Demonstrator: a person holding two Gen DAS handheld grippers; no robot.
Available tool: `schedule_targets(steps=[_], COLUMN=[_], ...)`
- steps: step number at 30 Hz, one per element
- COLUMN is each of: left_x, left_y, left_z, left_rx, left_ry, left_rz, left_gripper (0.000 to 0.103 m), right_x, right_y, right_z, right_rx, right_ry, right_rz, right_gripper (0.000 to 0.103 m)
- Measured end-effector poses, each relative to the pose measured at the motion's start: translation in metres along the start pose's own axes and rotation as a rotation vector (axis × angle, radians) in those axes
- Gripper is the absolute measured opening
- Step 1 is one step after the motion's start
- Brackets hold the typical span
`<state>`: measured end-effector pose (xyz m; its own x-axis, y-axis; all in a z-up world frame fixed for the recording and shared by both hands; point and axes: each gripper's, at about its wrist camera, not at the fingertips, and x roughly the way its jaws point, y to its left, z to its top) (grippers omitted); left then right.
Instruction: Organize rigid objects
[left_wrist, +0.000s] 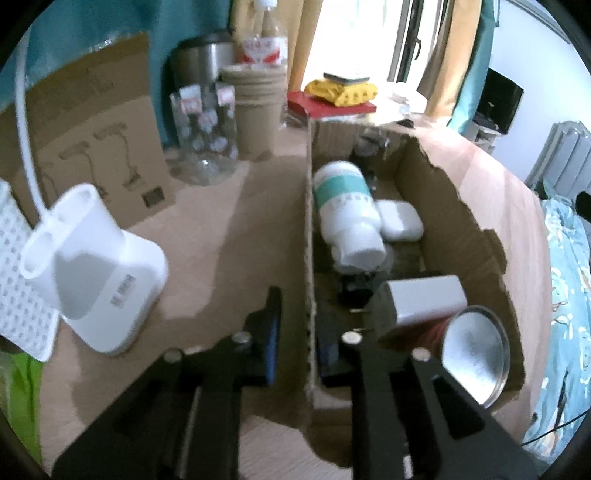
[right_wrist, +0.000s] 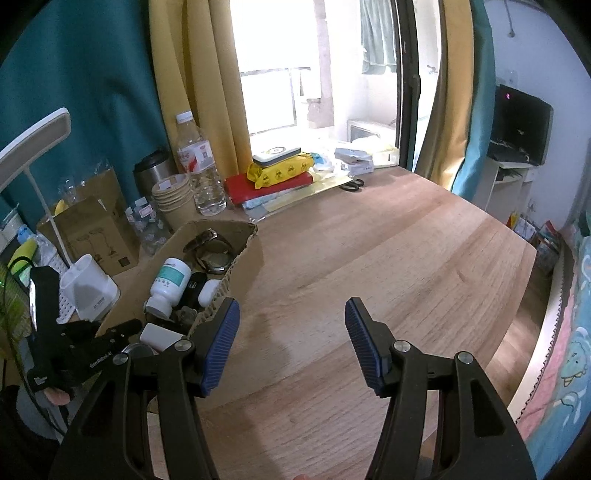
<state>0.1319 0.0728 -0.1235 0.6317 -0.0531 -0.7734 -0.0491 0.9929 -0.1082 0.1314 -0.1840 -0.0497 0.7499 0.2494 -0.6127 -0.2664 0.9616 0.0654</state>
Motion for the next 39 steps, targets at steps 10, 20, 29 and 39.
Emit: schedule_targets(steps=[10, 20, 29, 39], left_x=[-0.064, -0.148, -0.204, -0.236], left_y=[0.0, -0.024, -0.039, -0.059], left_z=[0.0, -0.011, -0.022, -0.043], left_rx=[-0.033, -0.034, -0.059, -0.03], left_ry=[-0.133, -0.261, -0.357, -0.438], left_rz=[0.051, 0.018, 0.02, 0.04], left_gripper=[0.057, 0.102, 0.102, 0.102], right_x=[-0.028, -0.082, -0.129, -0.173], right_y=[-0.001, 0.006, 0.014, 0.017], right_z=[0.001, -0.002, -0.014, -0.036], right_rx=[-0.001, -0.005, -0.016, -0.029], right_ry=[-0.049, -0.126, -0.188, -0.255], right_rz=[0.008, 0.008, -0.002, -0.03], right_gripper=[0.066, 0.081, 0.083, 0.083])
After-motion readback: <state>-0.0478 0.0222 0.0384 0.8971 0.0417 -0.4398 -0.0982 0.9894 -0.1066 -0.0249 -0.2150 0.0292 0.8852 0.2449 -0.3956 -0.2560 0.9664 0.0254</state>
